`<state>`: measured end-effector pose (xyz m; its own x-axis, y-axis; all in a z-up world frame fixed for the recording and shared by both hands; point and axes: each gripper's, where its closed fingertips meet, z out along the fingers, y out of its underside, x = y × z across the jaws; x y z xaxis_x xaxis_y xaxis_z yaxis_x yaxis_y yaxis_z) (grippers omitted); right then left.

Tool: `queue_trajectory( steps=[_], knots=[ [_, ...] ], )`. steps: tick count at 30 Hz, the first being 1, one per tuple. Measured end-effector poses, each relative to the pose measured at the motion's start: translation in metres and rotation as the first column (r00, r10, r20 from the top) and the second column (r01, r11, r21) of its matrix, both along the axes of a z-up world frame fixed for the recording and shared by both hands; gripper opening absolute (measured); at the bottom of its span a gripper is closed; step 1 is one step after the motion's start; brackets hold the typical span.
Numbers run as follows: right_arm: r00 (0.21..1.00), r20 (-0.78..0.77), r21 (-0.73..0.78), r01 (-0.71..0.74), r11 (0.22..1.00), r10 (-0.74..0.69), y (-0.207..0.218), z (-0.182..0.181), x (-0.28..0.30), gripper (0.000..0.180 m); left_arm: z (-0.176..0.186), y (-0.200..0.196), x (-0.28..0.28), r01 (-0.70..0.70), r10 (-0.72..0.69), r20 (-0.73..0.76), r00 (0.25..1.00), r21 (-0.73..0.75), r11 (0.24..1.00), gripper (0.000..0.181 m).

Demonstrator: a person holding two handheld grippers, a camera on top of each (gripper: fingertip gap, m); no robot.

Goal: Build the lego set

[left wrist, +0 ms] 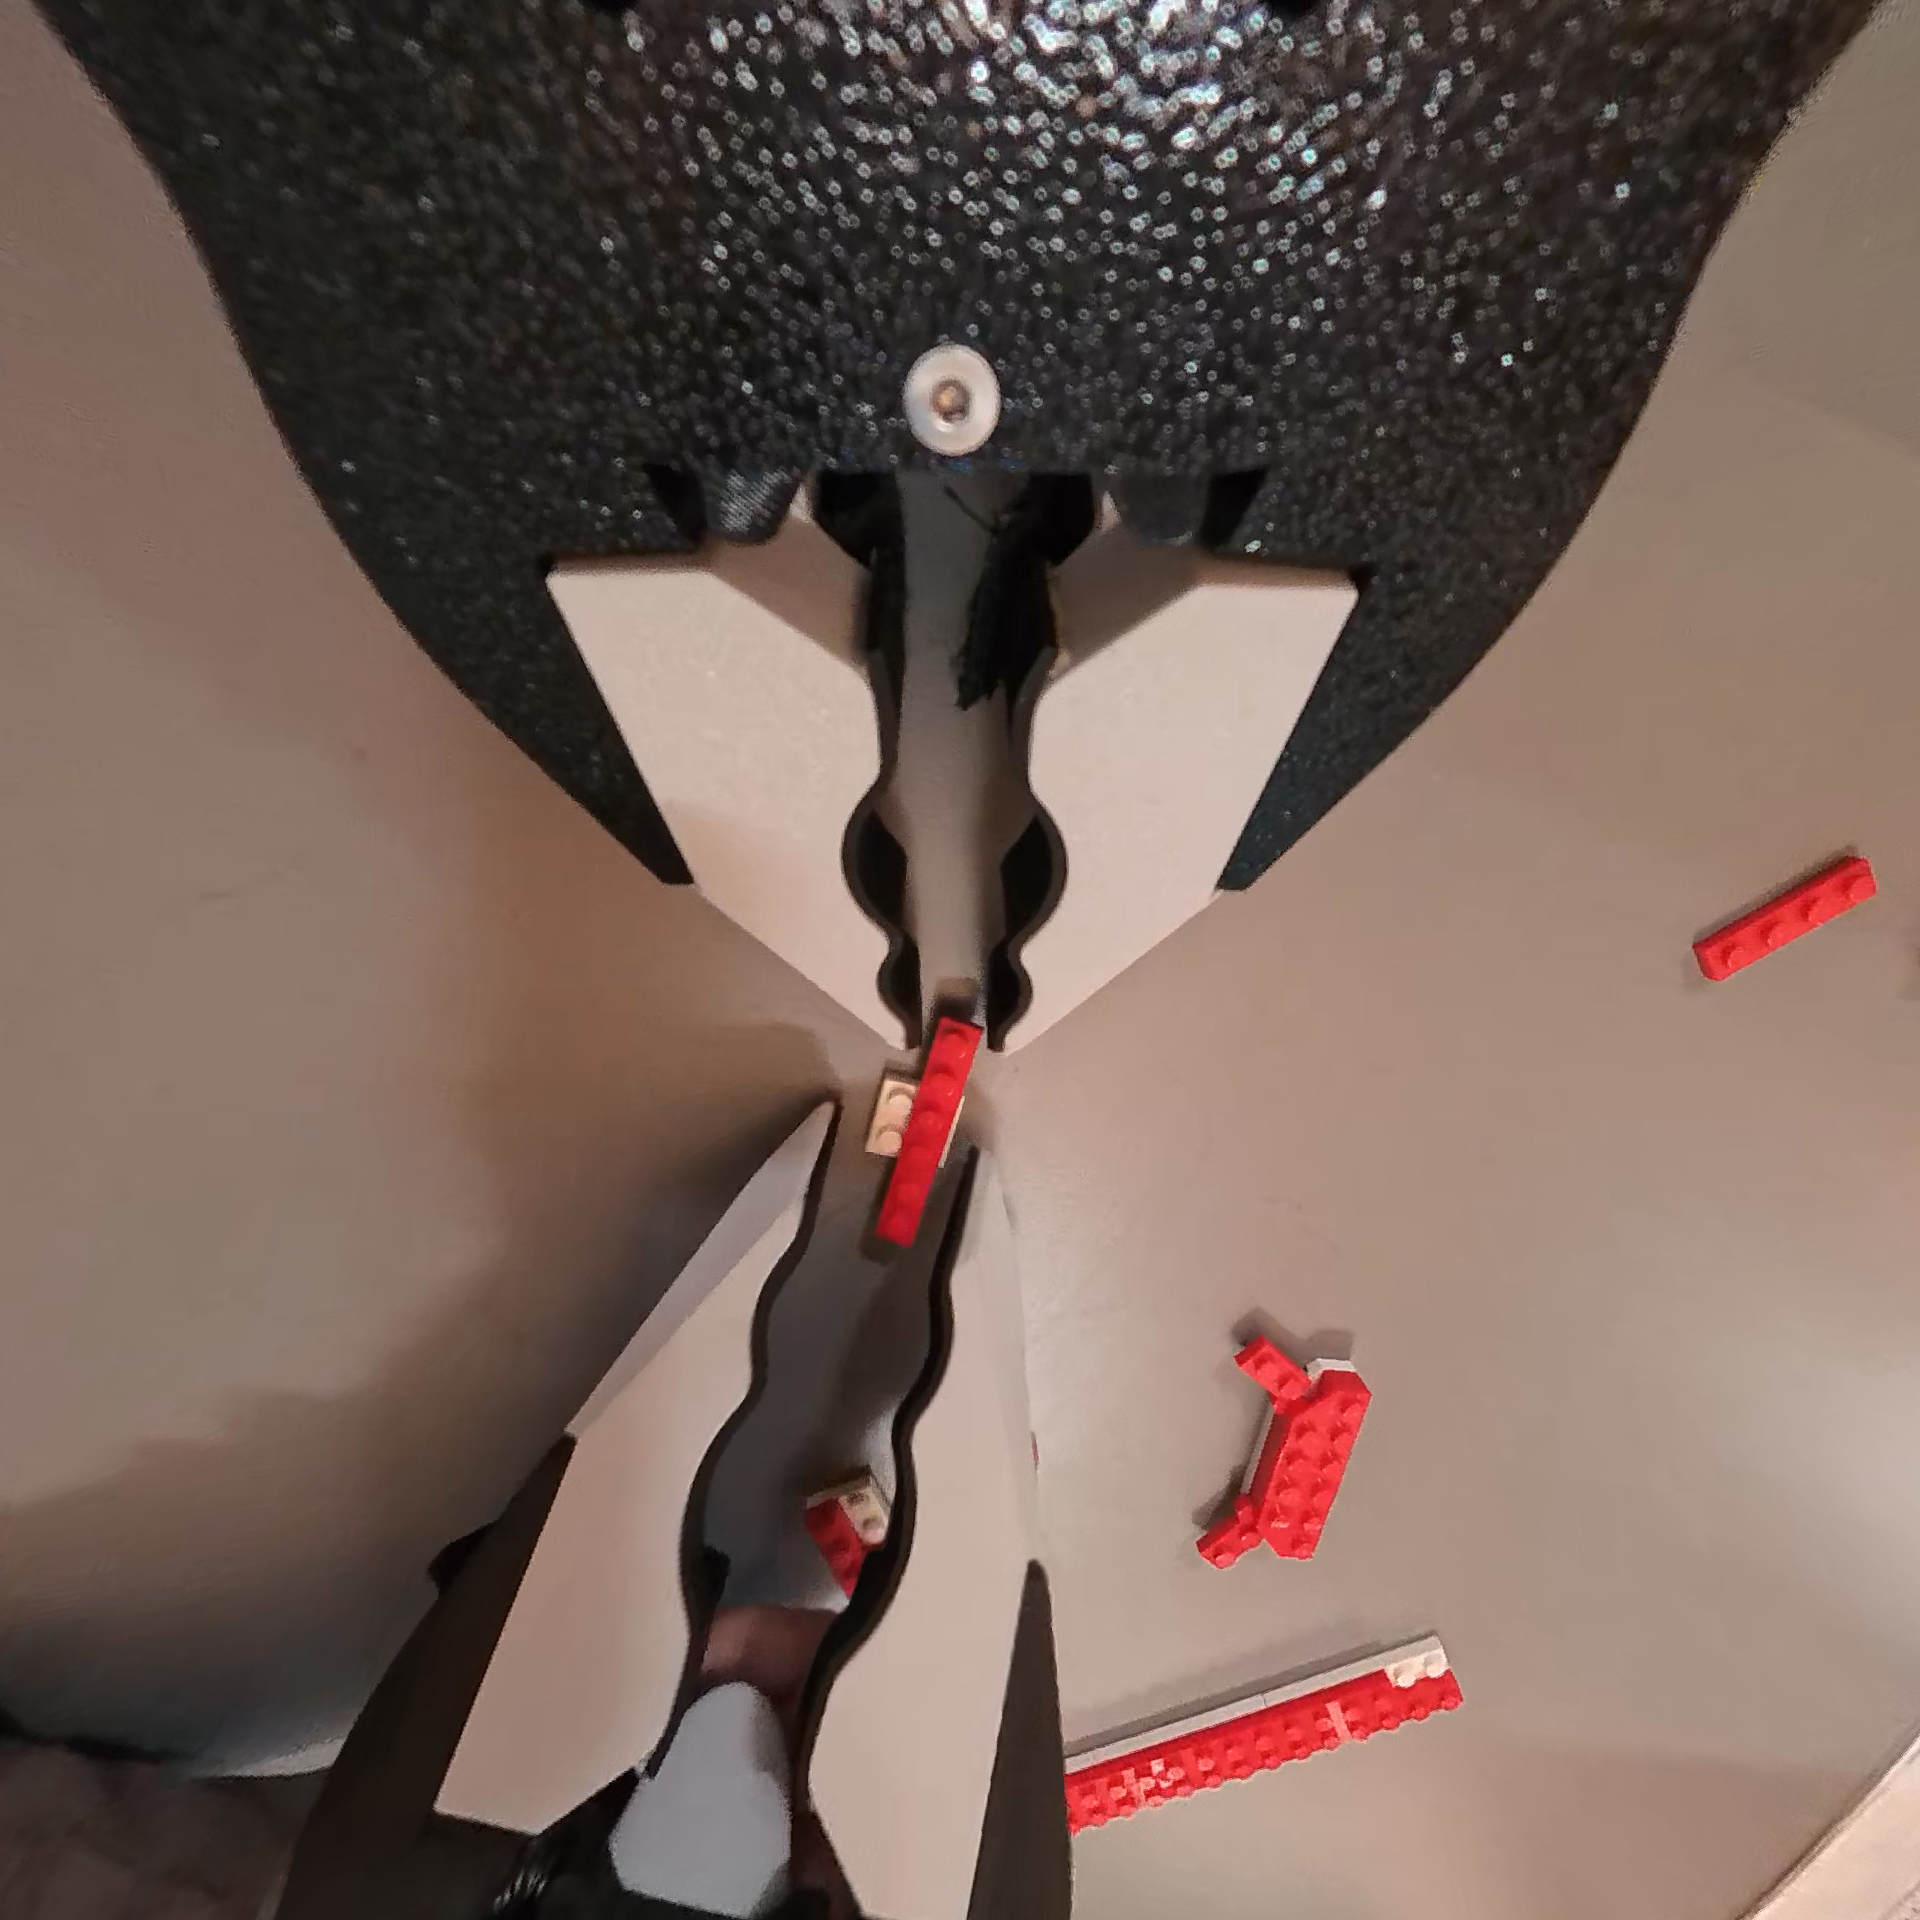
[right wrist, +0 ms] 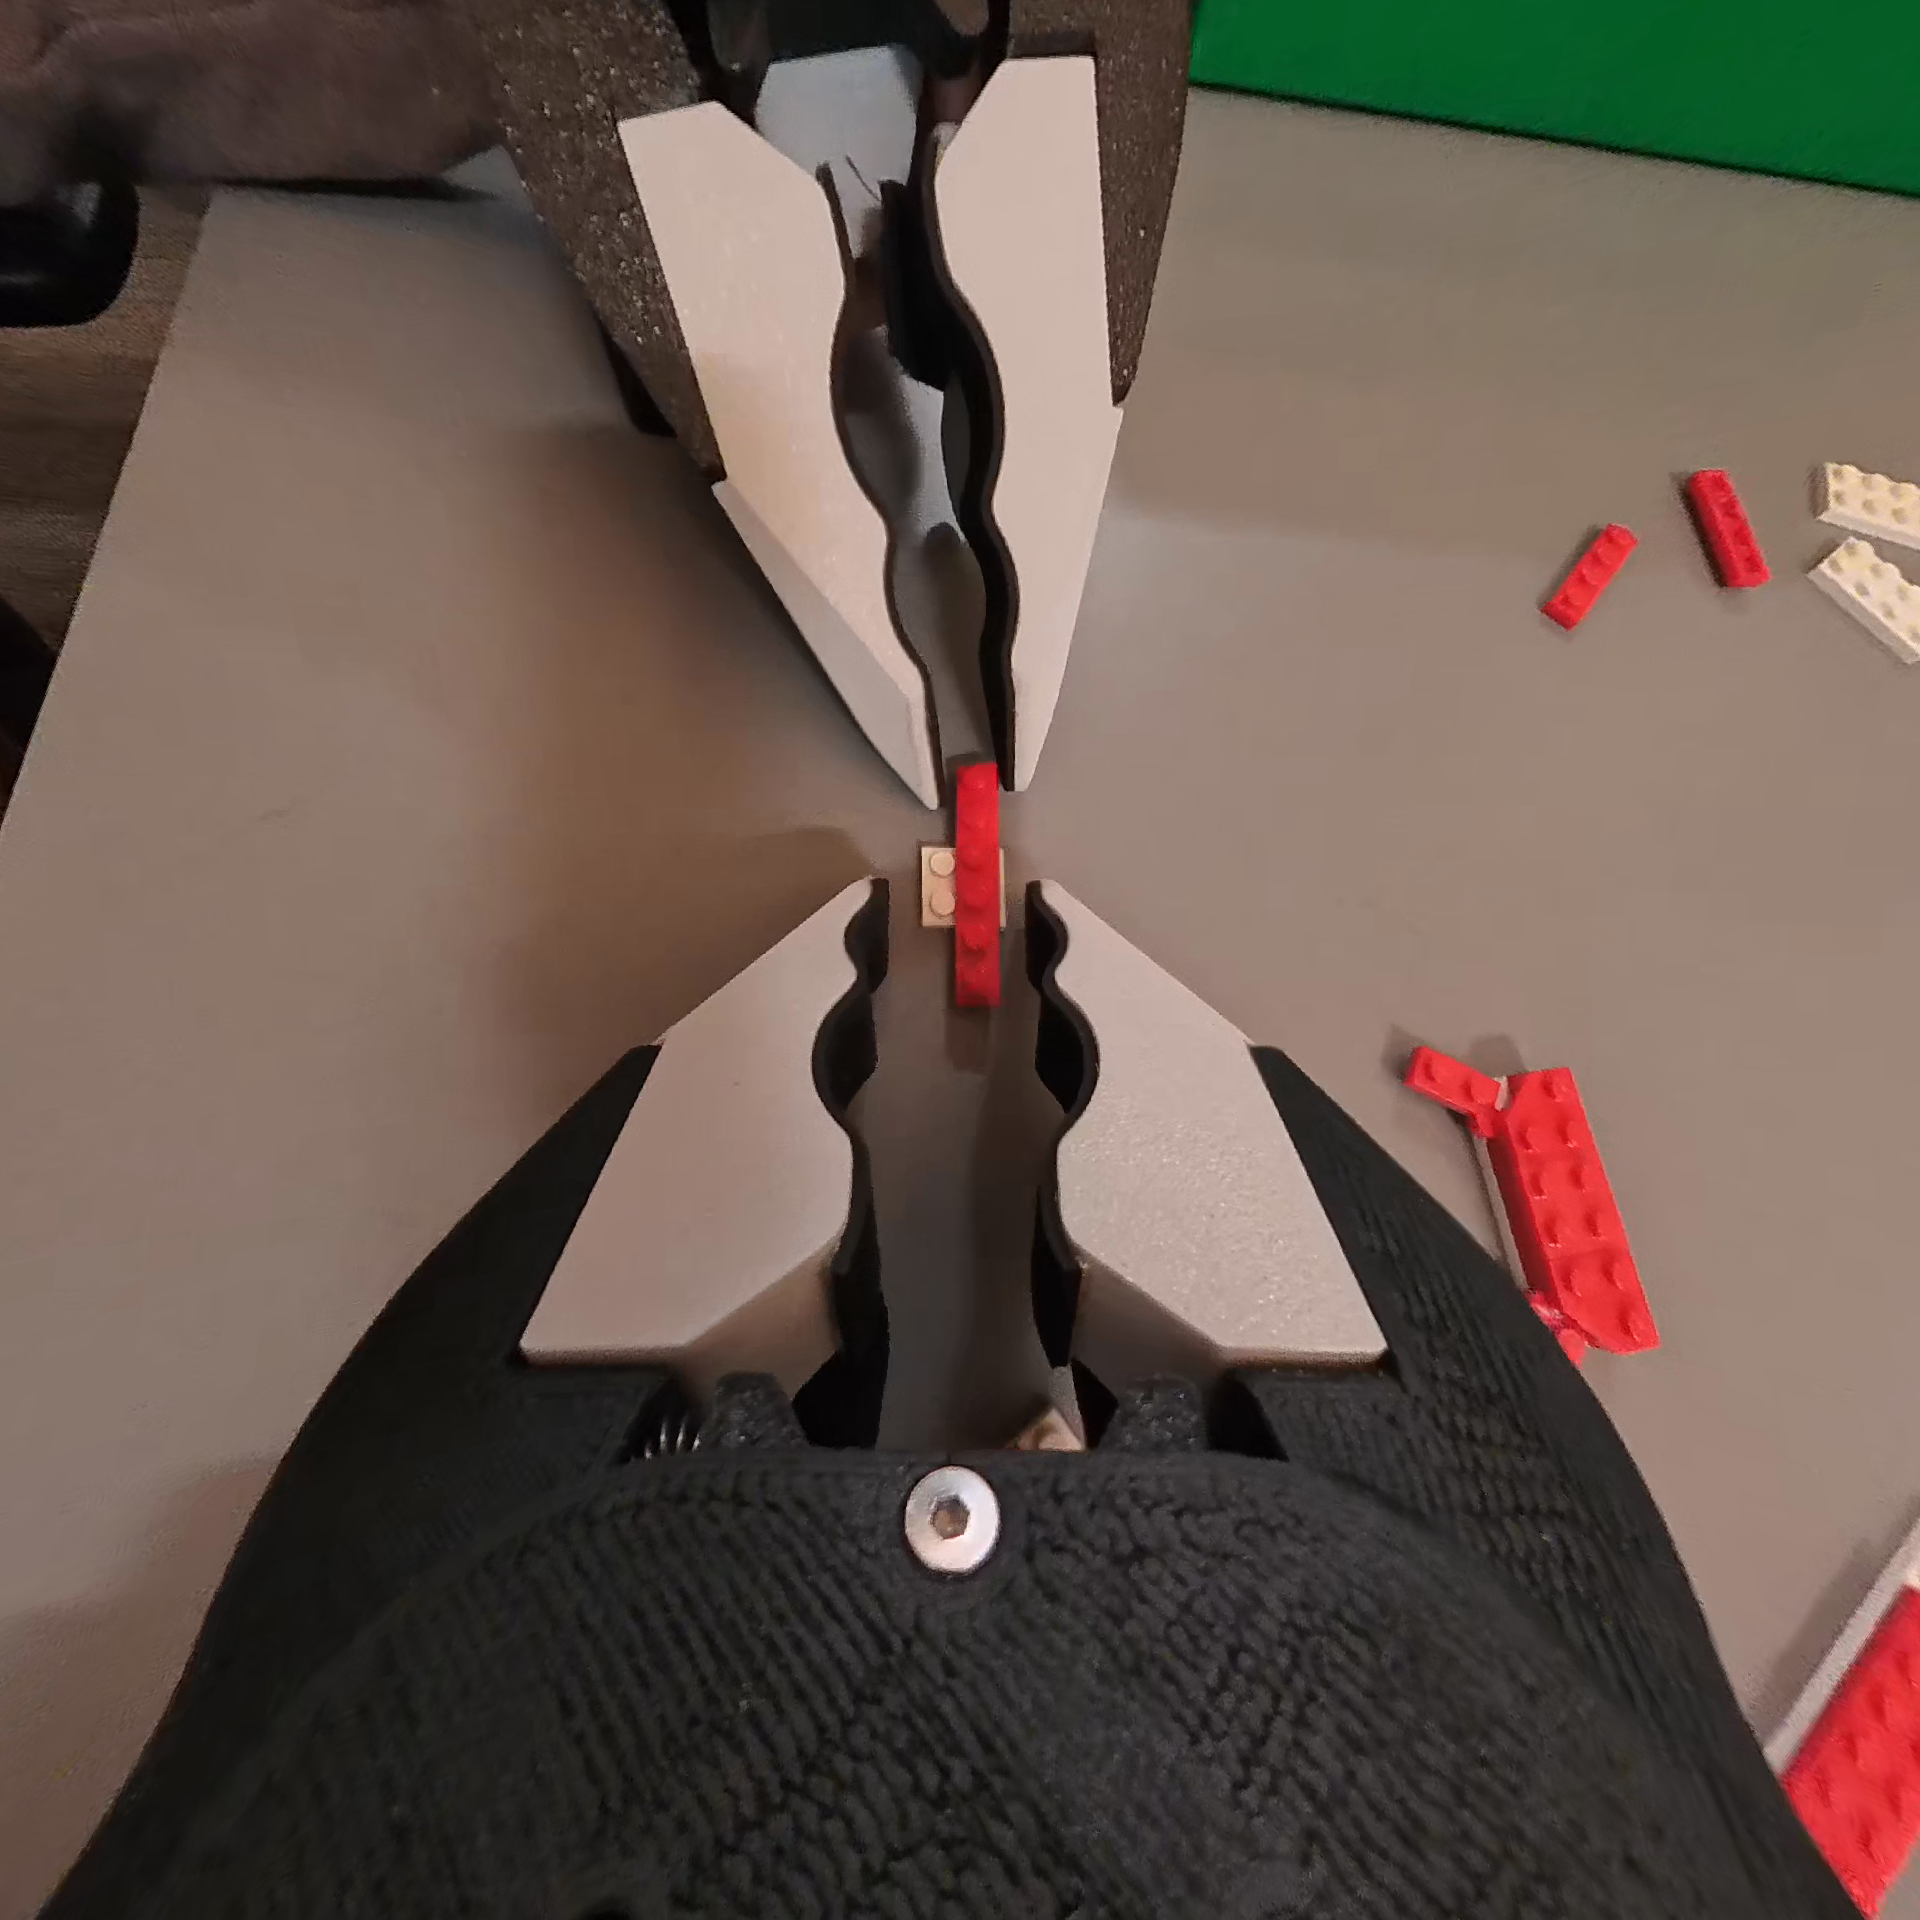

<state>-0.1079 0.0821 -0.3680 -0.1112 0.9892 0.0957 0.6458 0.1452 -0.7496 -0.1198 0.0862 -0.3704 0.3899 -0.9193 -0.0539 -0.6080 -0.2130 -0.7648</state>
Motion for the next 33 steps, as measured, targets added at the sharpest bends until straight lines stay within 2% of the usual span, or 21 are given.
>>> queue_trajectory(
  steps=[1,6,13,17,19,21,23,25,30,33],
  knots=[
    [1.0,-0.002,-0.006,-0.003,1.0,0.003,0.0,0.0,-0.001,0.024,0.0,-0.001,0.0,0.0,0.0,0.003,1.0,-0.006,1.0,0.01],
    [1.0,0.005,-0.031,-0.021,0.999,0.021,-0.001,-0.001,-0.002,0.017,-0.001,-0.003,-0.001,0.003,-0.003,0.003,1.0,-0.026,1.0,0.012],
    [1.0,0.009,-0.062,-0.025,0.998,0.025,-0.003,-0.001,-0.002,0.014,0.0,-0.008,-0.01,0.002,-0.003,-0.022,1.0,-0.039,0.999,0.027],
    [1.0,0.015,-0.049,-0.024,0.999,0.024,-0.001,0.0,-0.001,0.014,0.012,-0.014,-0.005,0.063,-0.063,0.01,0.998,0.038,0.997,0.037],
    [1.0,0.001,-0.055,-0.023,0.998,0.023,0.001,0.007,0.0,0.014,0.025,-0.012,0.002,0.088,-0.096,0.036,0.995,0.162,0.983,0.045],
    [1.0,-0.021,-0.064,-0.022,0.998,0.021,0.003,0.017,0.001,0.014,0.043,-0.005,0.007,0.086,-0.103,0.024,0.994,0.382,0.92,0.052],
    [0.999,-0.035,-0.067,-0.025,0.997,0.023,0.006,0.029,0.004,0.013,0.063,0.0,0.01,0.091,-0.084,-0.041,0.996,0.636,0.766,0.054],
    [0.998,-0.047,-0.071,-0.036,0.997,0.033,0.007,0.041,0.008,0.013,0.075,-0.001,0.013,0.14,-0.06,-0.13,0.99,0.792,0.595,0.051],
    [0.996,-0.034,-0.075,-0.089,0.993,0.087,0.0,0.063,0.013,0.013,0.075,-0.008,0.026,0.255,-0.014,-0.269,0.963,0.896,0.364,0.044],
    [0.992,-0.021,-0.082,-0.122,0.989,0.121,-0.005,0.07,0.014,0.013,0.074,-0.01,0.033,0.284,0.004,-0.299,0.954,0.911,0.299,0.039]
  ],
)
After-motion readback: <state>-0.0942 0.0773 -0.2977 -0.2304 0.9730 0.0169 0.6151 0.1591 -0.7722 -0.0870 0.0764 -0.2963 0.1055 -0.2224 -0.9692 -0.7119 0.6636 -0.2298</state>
